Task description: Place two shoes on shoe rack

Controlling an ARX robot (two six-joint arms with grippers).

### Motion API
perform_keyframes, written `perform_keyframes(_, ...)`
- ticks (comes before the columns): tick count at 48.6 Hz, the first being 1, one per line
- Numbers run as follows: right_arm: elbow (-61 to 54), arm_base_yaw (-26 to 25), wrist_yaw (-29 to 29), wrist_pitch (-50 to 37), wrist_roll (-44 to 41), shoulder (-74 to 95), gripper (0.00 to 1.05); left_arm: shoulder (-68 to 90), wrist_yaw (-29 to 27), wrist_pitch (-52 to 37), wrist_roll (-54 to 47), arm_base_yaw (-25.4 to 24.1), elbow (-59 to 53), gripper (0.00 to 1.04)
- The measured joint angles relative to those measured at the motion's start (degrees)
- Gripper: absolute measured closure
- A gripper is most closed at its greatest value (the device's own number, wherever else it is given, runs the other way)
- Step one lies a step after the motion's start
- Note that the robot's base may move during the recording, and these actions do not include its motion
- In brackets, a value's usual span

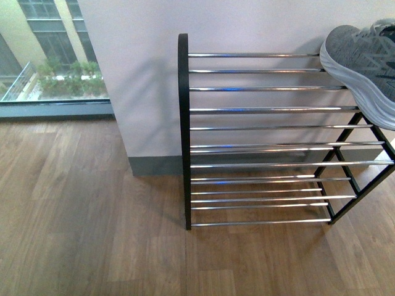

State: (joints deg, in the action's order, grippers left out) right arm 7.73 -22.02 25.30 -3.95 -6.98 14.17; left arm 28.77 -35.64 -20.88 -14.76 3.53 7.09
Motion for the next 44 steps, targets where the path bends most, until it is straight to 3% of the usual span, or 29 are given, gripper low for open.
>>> perform_keyframes(3, 1.66, 4.13, -3.96, -2.58, 2.47, 5.55, 1.03, 0.02, 0.02, 0.0, -0.02, 0.0, 0.0, 1.03)
perform_keyframes(10, 8.22, 20.33, -16.37, -17.03, 7.08, 27.58, 1.03, 0.0, 0.02, 0.0, -0.02, 0.0, 0.0, 1.03)
perform_keyframes(16, 16.04, 28.59, -21.62, -28.24, 8.13, 48.92, 1.03, 0.0, -0.02, 0.0, 0.0, 0.0, 0.0, 1.03)
perform_keyframes(25, 26.97, 30.56, -25.07, -33.18, 6.12, 72.63, 1.03, 0.0, 0.0, 0.0, 0.0, 0.0, 0.0, 1.03)
perform_keyframes(44, 46.4, 27.5, -31.98, -28.79, -5.51, 97.42, 1.03, 0.0, 0.0, 0.0, 0.0, 0.0, 0.0, 1.03)
